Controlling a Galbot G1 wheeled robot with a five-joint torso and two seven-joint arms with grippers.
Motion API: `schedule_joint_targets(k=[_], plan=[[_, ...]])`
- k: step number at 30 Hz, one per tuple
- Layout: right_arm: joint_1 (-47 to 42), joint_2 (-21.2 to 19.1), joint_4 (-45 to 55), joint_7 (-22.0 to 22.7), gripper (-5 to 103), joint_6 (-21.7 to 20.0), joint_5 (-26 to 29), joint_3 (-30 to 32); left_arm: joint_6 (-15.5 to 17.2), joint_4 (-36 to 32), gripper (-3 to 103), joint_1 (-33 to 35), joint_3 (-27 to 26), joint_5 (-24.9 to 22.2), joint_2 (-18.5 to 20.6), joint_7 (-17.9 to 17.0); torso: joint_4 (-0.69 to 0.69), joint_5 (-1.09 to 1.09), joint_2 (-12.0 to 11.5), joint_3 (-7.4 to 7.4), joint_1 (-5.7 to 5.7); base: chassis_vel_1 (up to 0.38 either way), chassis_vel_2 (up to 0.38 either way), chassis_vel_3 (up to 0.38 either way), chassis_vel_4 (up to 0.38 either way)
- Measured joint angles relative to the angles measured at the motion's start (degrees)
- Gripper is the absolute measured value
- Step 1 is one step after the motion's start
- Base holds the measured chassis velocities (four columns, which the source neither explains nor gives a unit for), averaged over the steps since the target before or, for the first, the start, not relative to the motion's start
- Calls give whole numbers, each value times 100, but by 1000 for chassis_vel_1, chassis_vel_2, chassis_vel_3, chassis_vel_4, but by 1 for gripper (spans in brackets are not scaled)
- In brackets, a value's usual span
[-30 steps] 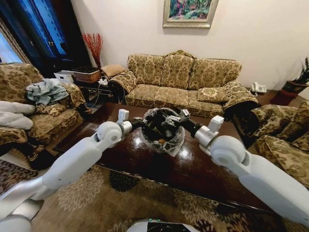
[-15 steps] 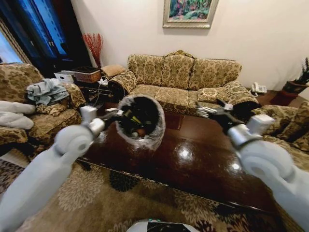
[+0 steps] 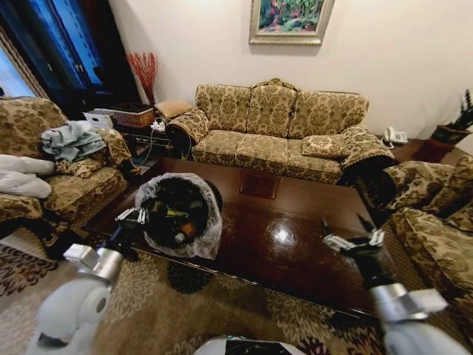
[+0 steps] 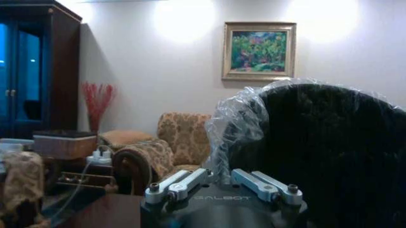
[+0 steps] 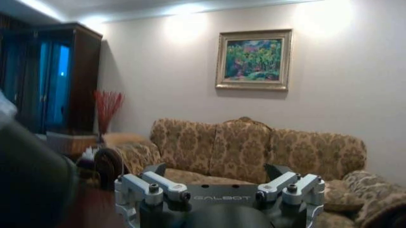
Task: Move to the front of the table and place the trash on the table into the trash bin.
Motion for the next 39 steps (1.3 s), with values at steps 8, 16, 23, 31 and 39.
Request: schedule_joint_targets(k=[8, 16, 23, 31, 39], plan=[[88, 399, 151, 436, 100, -312, -419, -847, 502, -283, 2, -329, 658, 282, -256, -397, 0, 0, -2, 1, 1, 0, 0, 0, 0], [99, 246, 152, 389, 100, -395, -487, -940, 456, -388, 2, -82, 682, 523, -340, -456, 0, 1, -2, 1, 1, 0, 0, 0, 0], [242, 158, 172, 527, 100, -507, -851, -1382, 395, -439, 2, 26, 686, 546, -385, -468, 0, 1, -2, 1, 1, 0, 0, 0, 0], [312, 107, 170, 576, 100, -586, -1033, -1522, 394, -509, 2, 76, 667, 629, -337, -479, 0, 2, -2, 0, 0, 4, -1, -6, 1], [269, 120, 154, 489, 100, -480, -1107, -1501, 394, -505, 2, 15, 781, 618, -254, -573, 0, 1, -2, 1, 0, 13, 1, -7, 1]])
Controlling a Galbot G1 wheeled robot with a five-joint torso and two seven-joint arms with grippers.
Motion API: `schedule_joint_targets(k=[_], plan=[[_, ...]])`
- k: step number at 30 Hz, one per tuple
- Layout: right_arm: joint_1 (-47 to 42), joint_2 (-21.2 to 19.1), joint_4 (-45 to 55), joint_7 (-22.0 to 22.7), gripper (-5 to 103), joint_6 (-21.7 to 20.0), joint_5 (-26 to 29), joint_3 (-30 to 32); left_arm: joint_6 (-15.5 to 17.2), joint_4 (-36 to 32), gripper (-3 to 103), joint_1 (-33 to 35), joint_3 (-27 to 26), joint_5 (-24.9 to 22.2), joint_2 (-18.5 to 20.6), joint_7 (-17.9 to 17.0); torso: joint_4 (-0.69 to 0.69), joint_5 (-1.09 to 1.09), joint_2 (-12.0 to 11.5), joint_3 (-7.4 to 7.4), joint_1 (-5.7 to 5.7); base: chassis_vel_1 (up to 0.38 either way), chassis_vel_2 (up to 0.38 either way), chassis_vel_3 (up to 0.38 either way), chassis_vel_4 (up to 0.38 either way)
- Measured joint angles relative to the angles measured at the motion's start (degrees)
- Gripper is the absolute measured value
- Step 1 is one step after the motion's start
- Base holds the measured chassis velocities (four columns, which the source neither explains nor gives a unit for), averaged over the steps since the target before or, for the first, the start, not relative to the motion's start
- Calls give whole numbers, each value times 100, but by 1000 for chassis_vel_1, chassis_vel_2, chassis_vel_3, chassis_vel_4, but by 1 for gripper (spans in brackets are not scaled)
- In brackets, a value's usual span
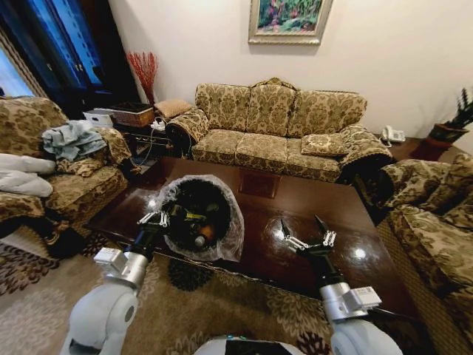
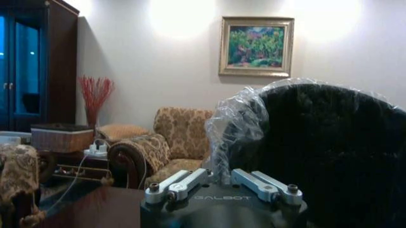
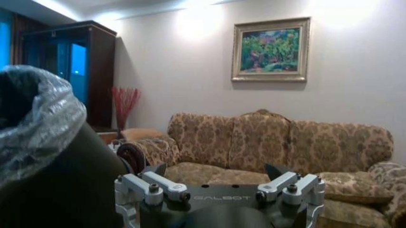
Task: Move to the front of the table and place the trash on the table into the trash bin.
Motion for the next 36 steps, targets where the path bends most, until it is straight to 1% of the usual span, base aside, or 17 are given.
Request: schedule_joint_targets(k=[1, 4, 10, 18, 20, 24, 31, 36], plan=[[-30, 1, -13, -68, 100, 75, 4, -9, 0, 0, 2, 29, -10, -4, 23, -5, 0, 1, 0, 0, 0, 0, 0, 0, 0], [-51, 1, -34, -120, 100, 129, 5, -26, 0, -12, 2, 82, -13, -24, 48, -3, 0, 1, 0, 0, 0, 39, 23, -25, -46], [-89, -23, -203, -138, 100, 298, -31, -46, 0, -13, 2, 137, 14, 0, 48, -2, 0, 0, 0, 0, 0, 83, 73, -103, -65], [-224, -12, -387, -75, 100, 588, -96, -89, 22, 29, 2, 143, 5, 24, 81, -4, 0, 1, 0, 0, 0, 185, 153, -178, -145], [-297, -32, -410, -40, 100, 693, -98, -92, 22, 29, 2, 129, 7, 24, 90, -20, 0, -2, 0, 0, 1, 202, 191, -223, -200], [-385, -46, -444, 24, 100, 845, -96, -53, 25, 36, 2, 91, 109, 62, 101, -43, 0, 0, 0, 0, 0, 188, 180, -224, -234], [-409, -26, -443, 97, 100, 941, 33, 43, 25, 58, 2, 110, 121, 70, 103, -53, 1, -2, 0, 0, 1, 80, 51, -167, -135], [-457, -8, -420, 171, 100, 940, 171, 112, 14, 62, 2, 108, 117, -10, 109, -57, -1, 5, 0, 0, 1, -47, -51, -46, -45]])
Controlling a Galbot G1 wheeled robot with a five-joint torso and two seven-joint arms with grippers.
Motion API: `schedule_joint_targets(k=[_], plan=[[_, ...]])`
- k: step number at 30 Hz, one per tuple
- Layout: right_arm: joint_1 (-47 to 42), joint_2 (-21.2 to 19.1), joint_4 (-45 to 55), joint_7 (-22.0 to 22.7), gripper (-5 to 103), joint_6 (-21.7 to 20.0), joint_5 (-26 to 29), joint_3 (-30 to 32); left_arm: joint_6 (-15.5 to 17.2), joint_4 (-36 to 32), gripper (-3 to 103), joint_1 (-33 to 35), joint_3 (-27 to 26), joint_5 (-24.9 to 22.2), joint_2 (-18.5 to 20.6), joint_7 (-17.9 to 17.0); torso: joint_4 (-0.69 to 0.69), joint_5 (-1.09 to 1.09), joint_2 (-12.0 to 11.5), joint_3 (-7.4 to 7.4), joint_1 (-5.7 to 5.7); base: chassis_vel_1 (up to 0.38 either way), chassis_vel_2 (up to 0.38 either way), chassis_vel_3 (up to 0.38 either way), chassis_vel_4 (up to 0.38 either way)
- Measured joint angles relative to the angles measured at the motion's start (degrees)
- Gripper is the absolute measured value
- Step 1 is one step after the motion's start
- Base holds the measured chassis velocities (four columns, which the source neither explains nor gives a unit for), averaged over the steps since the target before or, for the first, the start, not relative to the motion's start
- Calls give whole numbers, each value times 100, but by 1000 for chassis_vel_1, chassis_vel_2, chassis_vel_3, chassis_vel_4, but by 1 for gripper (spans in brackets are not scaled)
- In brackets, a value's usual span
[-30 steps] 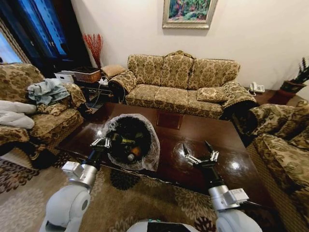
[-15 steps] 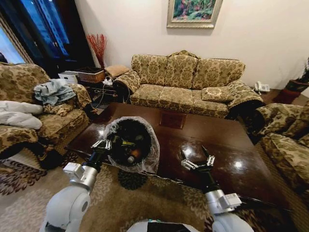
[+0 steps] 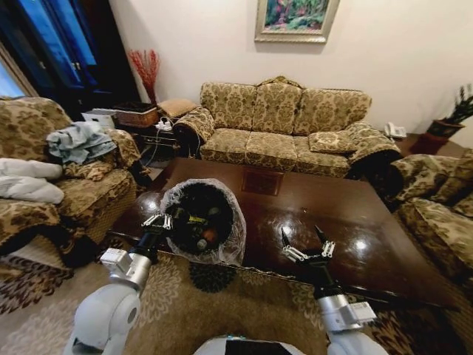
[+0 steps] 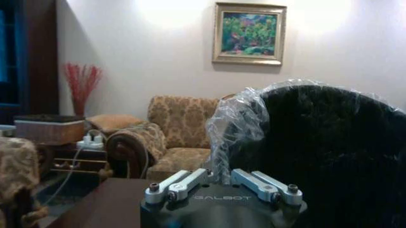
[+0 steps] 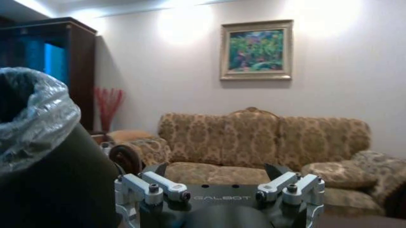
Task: Move to the front of the table and place the trash on the table into the trash bin.
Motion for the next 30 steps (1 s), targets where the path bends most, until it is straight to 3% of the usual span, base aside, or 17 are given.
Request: schedule_joint_targets(k=[11, 17, 30], plan=[[-41, 146, 16, -7, 100, 14, 89, 172, -17, 92, 2, -61, -21, -182, 14, -30, 1, -5, 0, 0, 0, -15, -8, 1, -3], [-24, 245, 83, 52, 100, -68, 89, 198, -625, 488, 2, -260, 73, -145, 48, -122, 1, -5, 0, 0, 0, 0, 0, 0, 0], [39, 149, 50, 64, 100, -206, -12, 120, -555, 509, 2, -244, 42, -407, 57, -154, 1, -3, 0, 0, -1, 88, -91, -103, 94]])
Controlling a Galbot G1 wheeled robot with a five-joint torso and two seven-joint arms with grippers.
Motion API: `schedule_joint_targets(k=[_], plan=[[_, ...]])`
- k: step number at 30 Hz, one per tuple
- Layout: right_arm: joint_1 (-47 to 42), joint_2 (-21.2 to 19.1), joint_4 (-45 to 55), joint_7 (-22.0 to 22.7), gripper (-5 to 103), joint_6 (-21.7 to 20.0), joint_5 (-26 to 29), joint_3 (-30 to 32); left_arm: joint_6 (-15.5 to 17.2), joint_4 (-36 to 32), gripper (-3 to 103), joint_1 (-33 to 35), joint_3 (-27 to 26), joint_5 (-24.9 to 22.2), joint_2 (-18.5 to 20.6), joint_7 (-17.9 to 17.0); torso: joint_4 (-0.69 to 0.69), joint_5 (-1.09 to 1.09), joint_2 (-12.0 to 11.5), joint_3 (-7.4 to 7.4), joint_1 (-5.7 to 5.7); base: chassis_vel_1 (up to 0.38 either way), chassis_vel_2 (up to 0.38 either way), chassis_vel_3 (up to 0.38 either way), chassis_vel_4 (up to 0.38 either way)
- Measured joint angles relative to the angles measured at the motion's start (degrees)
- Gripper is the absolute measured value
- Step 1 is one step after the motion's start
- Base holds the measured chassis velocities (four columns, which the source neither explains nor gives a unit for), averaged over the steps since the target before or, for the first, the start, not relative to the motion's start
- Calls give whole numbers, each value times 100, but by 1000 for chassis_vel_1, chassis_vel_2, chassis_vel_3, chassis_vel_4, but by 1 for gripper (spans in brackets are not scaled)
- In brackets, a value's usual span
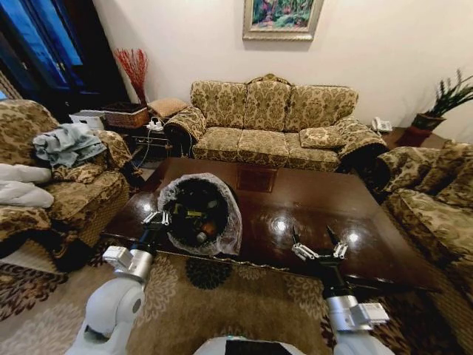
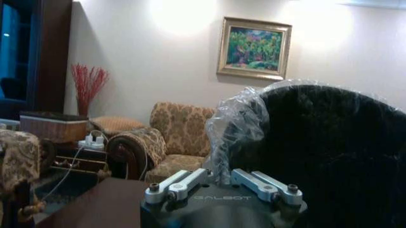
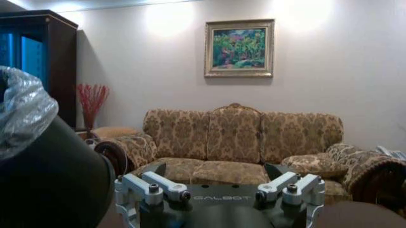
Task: Move to the front of the table and place the trash on the table into the trash bin.
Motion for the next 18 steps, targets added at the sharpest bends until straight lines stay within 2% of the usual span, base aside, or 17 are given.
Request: schedule_joint_targets(k=[13, 18], plan=[[53, 1, -119, 64, 100, -59, -236, -283, 21, 36, 2, 120, -245, -100, 1, 30, 1, -2, 0, 0, 0, 160, -168, -158, 157], [66, -6, -223, 65, 100, -27, -241, -312, -82, 145, 2, 157, -270, -120, -3, 54, 0, -1, 0, 0, 1, 138, -145, -167, 132]])
